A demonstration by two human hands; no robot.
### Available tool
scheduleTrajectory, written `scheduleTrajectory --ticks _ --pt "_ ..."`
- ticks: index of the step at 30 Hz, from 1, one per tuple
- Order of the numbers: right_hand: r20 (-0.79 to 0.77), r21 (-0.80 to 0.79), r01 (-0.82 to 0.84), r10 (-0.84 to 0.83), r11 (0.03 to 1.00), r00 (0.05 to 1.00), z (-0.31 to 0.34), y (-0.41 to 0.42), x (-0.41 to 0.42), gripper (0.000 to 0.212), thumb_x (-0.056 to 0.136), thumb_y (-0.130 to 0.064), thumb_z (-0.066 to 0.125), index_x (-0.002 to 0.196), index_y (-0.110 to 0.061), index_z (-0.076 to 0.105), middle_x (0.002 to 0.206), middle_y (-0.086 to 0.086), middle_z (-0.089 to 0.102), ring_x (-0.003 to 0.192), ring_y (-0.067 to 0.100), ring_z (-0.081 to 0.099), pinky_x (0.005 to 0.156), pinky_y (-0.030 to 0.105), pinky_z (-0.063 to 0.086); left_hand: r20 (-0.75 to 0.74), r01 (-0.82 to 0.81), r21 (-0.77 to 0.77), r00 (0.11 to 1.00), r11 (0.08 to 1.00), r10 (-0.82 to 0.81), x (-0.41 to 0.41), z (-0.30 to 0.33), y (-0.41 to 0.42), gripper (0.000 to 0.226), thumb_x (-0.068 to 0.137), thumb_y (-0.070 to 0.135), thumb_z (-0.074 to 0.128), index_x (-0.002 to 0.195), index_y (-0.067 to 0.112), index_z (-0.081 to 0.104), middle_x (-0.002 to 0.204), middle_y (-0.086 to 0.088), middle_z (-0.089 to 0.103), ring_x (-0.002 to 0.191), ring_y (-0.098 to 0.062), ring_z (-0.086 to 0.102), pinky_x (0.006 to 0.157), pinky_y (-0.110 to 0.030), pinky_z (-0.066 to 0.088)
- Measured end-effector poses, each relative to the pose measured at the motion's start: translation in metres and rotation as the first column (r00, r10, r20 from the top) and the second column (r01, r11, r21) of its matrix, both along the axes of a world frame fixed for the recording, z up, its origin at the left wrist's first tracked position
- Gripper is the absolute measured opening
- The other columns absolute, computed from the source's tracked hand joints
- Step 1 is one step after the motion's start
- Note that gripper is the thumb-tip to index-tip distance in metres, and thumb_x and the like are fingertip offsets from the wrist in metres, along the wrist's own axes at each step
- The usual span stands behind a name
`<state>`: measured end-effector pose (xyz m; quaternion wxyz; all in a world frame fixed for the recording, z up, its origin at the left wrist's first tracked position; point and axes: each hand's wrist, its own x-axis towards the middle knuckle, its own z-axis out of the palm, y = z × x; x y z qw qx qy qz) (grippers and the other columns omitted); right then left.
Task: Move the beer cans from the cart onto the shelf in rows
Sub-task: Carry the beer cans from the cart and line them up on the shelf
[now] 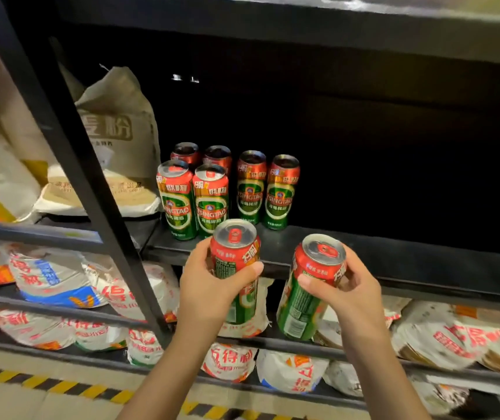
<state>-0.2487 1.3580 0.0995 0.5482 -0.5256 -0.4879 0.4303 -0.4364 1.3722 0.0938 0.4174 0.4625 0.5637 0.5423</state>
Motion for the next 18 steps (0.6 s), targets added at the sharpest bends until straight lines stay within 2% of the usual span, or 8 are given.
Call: scheduleTrajectory --ticks 2,4,7,11,15,18 --pt "0.011 0.017 -0.009 0.009 1.000 1.000 0.004 0.021 0.002 0.072 0.049 -0.015 0.090 0.116 -0.019 0.063 0.100 -0.006 0.072 0.090 0.008 0.068 0.069 0.014 0.052 -0.005 -0.001 -0.005 1.000 1.000 0.001 0.004 0.004 0.019 0.054 0.059 0.029 0.088 0.102 0.035 0.057 0.103 0.010 0.065 0.092 0.000 0.062 0.078 -0.022 0.051" --pt "0.028 0.034 -0.018 0.017 0.999 0.999 0.007 0.042 0.004 0.068 0.055 -0.013 0.087 0.117 -0.020 0.062 0.100 -0.009 0.072 0.091 0.005 0.067 0.070 0.013 0.052 -0.039 -0.010 -0.010 0.999 1.000 0.009 0.007 0.006 0.037 0.060 0.054 0.038 0.086 0.106 0.035 0.058 0.105 0.011 0.066 0.096 -0.003 0.062 0.084 -0.029 0.052" --pt "0.089 0.070 -0.047 0.040 0.996 0.995 0.008 0.068 0.005 0.063 0.063 -0.011 0.082 0.120 -0.026 0.059 0.105 -0.012 0.070 0.096 -0.001 0.064 0.073 0.009 0.050 -0.112 -0.020 0.006 0.993 1.000 0.021 0.011 0.006 0.059 0.056 0.057 0.041 0.086 0.106 0.038 0.059 0.102 0.016 0.066 0.094 0.004 0.060 0.083 -0.025 0.049" --pt "0.144 0.100 -0.082 0.068 0.992 0.987 0.005 0.094 0.004 0.062 0.064 -0.022 0.082 0.121 -0.028 0.058 0.110 -0.013 0.067 0.100 -0.002 0.062 0.075 0.007 0.049 -0.200 -0.038 0.024 0.979 0.999 0.042 0.015 0.005 0.079 0.058 0.060 0.040 0.083 0.113 0.033 0.059 0.101 0.018 0.065 0.094 0.007 0.057 0.077 -0.013 0.044" --pt "0.146 0.089 -0.106 0.092 0.990 0.985 0.000 0.114 0.004 0.059 0.067 -0.015 0.082 0.118 -0.032 0.057 0.109 -0.015 0.067 0.100 -0.003 0.062 0.075 0.009 0.049 -0.242 -0.071 0.001 0.968 0.997 0.069 0.018 -0.002 0.098 0.062 0.060 0.042 0.083 0.115 0.035 0.057 0.101 0.021 0.062 0.099 -0.001 0.056 0.085 -0.021 0.043" --pt "0.167 0.080 -0.125 0.110 0.989 0.980 -0.003 0.127 0.003 0.058 0.068 -0.013 0.082 0.115 -0.033 0.056 0.108 -0.016 0.066 0.099 -0.006 0.061 0.074 0.007 0.048 -0.267 -0.100 0.006 0.959 0.995 0.098 0.021 -0.007 0.107 0.062 0.059 0.044 0.083 0.115 0.037 0.056 0.097 0.025 0.060 0.096 0.000 0.056 0.085 -0.023 0.043"
